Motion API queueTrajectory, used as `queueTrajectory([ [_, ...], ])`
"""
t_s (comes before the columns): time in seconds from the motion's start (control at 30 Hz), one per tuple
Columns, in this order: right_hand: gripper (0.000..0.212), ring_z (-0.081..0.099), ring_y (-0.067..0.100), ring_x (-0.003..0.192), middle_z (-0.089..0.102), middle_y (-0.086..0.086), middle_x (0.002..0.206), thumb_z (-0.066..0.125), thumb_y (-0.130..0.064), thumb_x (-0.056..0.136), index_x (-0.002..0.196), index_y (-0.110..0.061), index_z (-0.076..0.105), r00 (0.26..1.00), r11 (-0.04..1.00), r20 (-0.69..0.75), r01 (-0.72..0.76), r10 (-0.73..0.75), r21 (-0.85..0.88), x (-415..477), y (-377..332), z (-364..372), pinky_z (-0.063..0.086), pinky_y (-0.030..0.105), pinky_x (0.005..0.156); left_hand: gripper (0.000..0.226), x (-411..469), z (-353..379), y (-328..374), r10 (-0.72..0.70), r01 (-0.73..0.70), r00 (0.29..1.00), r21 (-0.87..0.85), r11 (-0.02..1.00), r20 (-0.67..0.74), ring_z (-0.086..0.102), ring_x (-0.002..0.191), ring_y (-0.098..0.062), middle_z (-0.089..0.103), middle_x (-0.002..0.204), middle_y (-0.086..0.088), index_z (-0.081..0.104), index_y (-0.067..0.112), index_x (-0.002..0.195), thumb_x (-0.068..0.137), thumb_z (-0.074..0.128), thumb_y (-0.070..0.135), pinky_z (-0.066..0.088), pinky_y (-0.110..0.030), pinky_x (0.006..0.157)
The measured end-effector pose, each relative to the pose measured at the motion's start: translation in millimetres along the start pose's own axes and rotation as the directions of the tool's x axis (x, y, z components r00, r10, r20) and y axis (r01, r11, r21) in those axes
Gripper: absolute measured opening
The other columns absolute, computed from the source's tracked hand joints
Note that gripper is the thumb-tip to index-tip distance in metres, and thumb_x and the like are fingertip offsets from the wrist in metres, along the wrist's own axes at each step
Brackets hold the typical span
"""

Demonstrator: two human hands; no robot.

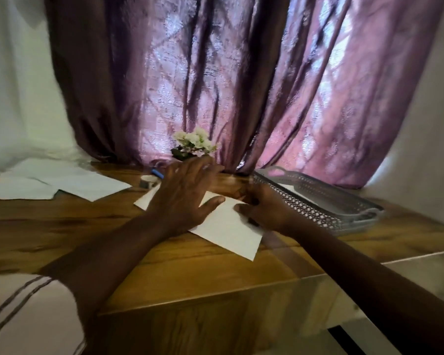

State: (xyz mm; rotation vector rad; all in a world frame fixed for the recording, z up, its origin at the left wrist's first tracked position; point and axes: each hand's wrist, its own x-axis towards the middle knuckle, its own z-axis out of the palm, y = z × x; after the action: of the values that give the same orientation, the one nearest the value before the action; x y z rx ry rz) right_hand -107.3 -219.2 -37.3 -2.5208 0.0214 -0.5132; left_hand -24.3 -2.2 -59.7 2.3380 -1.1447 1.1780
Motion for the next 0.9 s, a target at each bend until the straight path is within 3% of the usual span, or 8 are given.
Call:
queueTrajectory([
  [0.13, 0.011, 0.06, 0.014, 0.048, 0.07, 0.0, 0.078, 0.072, -0.011, 0.095, 0.105, -0.012, 0.075, 0.967, 0.988, -0.255, 0.017, 0.023, 0.154, -28, 19, -68, 0.051, 0.03, 0.049, 0.066, 0, 7, 14, 0.155, -0.158, 0.987, -0.065, 0.985, -0.042, 0.041, 0.141, -0.026, 0.042, 0.156, -0.001, 0.043, 0.026, 0.151, 0.095, 0.049, 0.061, 0.035, -0.05, 0.107],
  [0.23, 0.015, 0.059, 0.011, 0.04, 0.068, -0.001, 0.076, 0.068, -0.005, 0.095, 0.107, -0.013, 0.072, 0.881, 0.988, -0.469, 0.017, 0.058, 0.153, -31, 29, -127, 0.05, 0.027, 0.043, 0.067, 5, 19, 17, 0.216, -0.213, 0.976, -0.066, 0.975, 0.039, 0.041, 0.141, -0.026, 0.042, 0.155, -0.001, 0.044, 0.025, 0.151, 0.096, 0.043, 0.064, 0.036, -0.046, 0.107],
  [0.37, 0.019, 0.06, 0.008, 0.036, 0.073, 0.009, 0.083, 0.067, -0.005, 0.093, 0.112, -0.007, 0.072, 0.767, 0.98, -0.611, -0.142, 0.198, 0.139, -3, 59, -172, 0.05, 0.025, 0.036, 0.062, 10, 31, 13, 0.266, -0.242, 0.953, -0.159, 0.957, 0.148, 0.043, 0.141, -0.024, 0.042, 0.153, 0.002, 0.047, 0.03, 0.147, 0.096, 0.044, 0.066, 0.042, -0.046, 0.109],
  [0.5, 0.026, 0.061, 0.016, 0.039, 0.072, 0.02, 0.084, 0.063, 0.003, 0.089, 0.112, 0.001, 0.072, 0.73, 0.931, -0.586, -0.333, 0.353, 0.146, 28, 103, -172, 0.051, 0.026, 0.035, 0.056, 6, 31, 8, 0.177, -0.123, 0.96, -0.237, 0.964, 0.218, 0.048, 0.131, -0.015, 0.044, 0.143, 0.012, 0.049, 0.042, 0.135, 0.091, 0.035, 0.075, 0.049, -0.043, 0.099],
  [0.67, 0.015, 0.074, 0.028, 0.056, 0.074, 0.019, 0.081, 0.066, 0.0, 0.085, 0.098, 0.004, 0.073, 0.777, 0.807, -0.367, -0.581, 0.511, -0.107, 48, 153, -153, 0.064, 0.043, 0.058, 0.056, 6, 35, 4, 0.118, -0.043, 0.94, -0.234, 0.971, 0.319, 0.047, 0.125, -0.006, 0.044, 0.137, 0.021, 0.044, 0.051, 0.127, 0.086, 0.027, 0.084, 0.049, -0.038, 0.097],
  [0.73, 0.031, 0.075, 0.035, 0.087, 0.073, 0.018, 0.098, 0.063, -0.017, 0.082, 0.109, -0.004, 0.067, 0.795, 0.692, -0.322, -0.606, 0.514, -0.392, 50, 168, -143, 0.061, 0.051, 0.084, 0.059, 8, 38, 3, 0.109, -0.023, 0.924, -0.233, 0.972, 0.366, 0.046, 0.124, -0.004, 0.045, 0.136, 0.022, 0.045, 0.05, 0.125, 0.084, 0.024, 0.087, 0.048, -0.038, 0.098],
  [0.8, 0.044, 0.065, 0.039, 0.111, 0.067, 0.016, 0.113, 0.058, -0.028, 0.078, 0.117, -0.009, 0.061, 0.817, 0.561, -0.315, -0.565, 0.483, -0.605, 48, 176, -134, 0.049, 0.053, 0.101, 0.066, 9, 39, 2, 0.108, -0.013, 0.907, -0.23, 0.973, 0.407, 0.046, 0.122, -0.002, 0.047, 0.134, 0.023, 0.048, 0.049, 0.125, 0.081, 0.02, 0.09, 0.047, -0.037, 0.099],
  [0.9, 0.033, 0.066, 0.035, 0.105, 0.071, 0.015, 0.113, 0.064, -0.031, 0.083, 0.109, -0.011, 0.065, 0.838, 0.595, -0.373, -0.545, 0.398, -0.591, 43, 159, -137, 0.049, 0.05, 0.103, 0.07, 10, 38, 3, 0.097, 0.006, 0.891, -0.225, 0.974, 0.443, 0.046, 0.12, -0.002, 0.048, 0.131, 0.024, 0.05, 0.049, 0.125, 0.079, 0.02, 0.093, 0.047, -0.038, 0.099],
])
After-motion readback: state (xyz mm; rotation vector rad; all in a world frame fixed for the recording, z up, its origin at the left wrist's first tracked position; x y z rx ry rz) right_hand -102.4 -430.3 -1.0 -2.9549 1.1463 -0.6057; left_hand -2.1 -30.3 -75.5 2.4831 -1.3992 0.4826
